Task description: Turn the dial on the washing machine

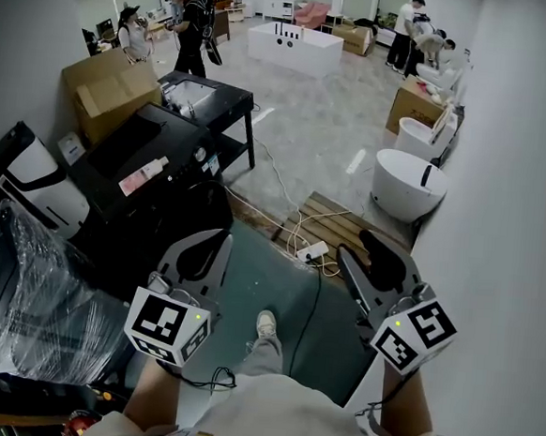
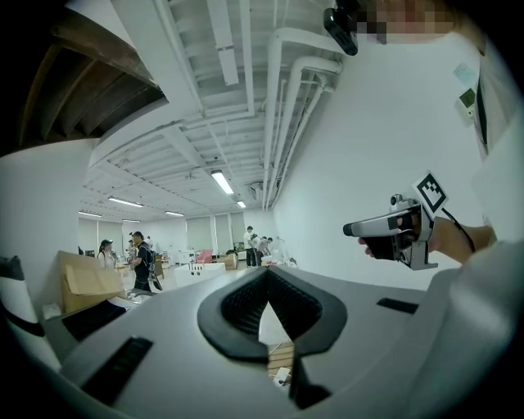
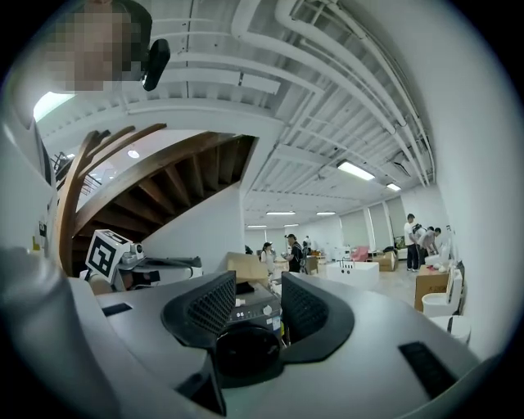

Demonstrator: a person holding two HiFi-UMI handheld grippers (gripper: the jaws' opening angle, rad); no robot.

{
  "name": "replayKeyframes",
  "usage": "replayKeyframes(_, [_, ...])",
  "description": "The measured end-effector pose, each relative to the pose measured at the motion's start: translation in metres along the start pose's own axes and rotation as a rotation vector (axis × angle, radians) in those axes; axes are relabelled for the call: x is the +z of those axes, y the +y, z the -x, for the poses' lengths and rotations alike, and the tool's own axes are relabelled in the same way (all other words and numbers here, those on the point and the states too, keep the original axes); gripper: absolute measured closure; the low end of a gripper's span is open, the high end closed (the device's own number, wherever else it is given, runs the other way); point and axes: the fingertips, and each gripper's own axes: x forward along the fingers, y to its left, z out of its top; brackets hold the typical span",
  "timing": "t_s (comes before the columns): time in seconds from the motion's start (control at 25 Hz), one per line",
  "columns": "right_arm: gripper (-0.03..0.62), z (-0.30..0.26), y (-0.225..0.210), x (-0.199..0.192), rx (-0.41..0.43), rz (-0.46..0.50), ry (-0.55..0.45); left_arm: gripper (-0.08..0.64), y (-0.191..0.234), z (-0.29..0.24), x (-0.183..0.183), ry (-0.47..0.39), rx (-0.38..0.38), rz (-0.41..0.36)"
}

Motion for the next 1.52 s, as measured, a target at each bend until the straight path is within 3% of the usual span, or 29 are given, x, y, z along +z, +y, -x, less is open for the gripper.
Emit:
replayKeyframes(0.28, [0.402, -0.081, -0.051, 0.008, 0.003, -0.009, 0.024, 0.541, 0.058, -0.075, -0.003, 0.023, -0.001, 0.007])
replayKeyframes(0.6, [0.388, -0.203, -0.101, 0.006, 0.05, -0.001, 0.076, 0.541, 0.155, -0.151, -0.033, 0.074, 0.075, 0.029])
replayKeyframes(0.84, [0.383, -0.285, -0.12, 0.002, 0.123, -0.015, 0.096, 0.541, 0.205, -0.177, -0.046, 0.121, 0.139, 0.032])
replayKeyframes(0.96, [0.383, -0.318, -0.124, -0.002, 0.17, -0.019, 0.117, 0.541, 0.226, -0.181, -0.052, 0.144, 0.186, 0.045])
replayKeyframes(1.12, [0.376, -0.361, -0.131, -0.008, 0.245, -0.018, 0.138, 0.541, 0.254, -0.183, -0.063, 0.158, 0.261, 0.134])
replayKeyframes(1.52, [0.373, -0.476, -0.171, -0.034, 0.519, -0.052, 0.231, 0.541, 0.31, -0.222, -0.077, 0.238, 0.555, 0.108])
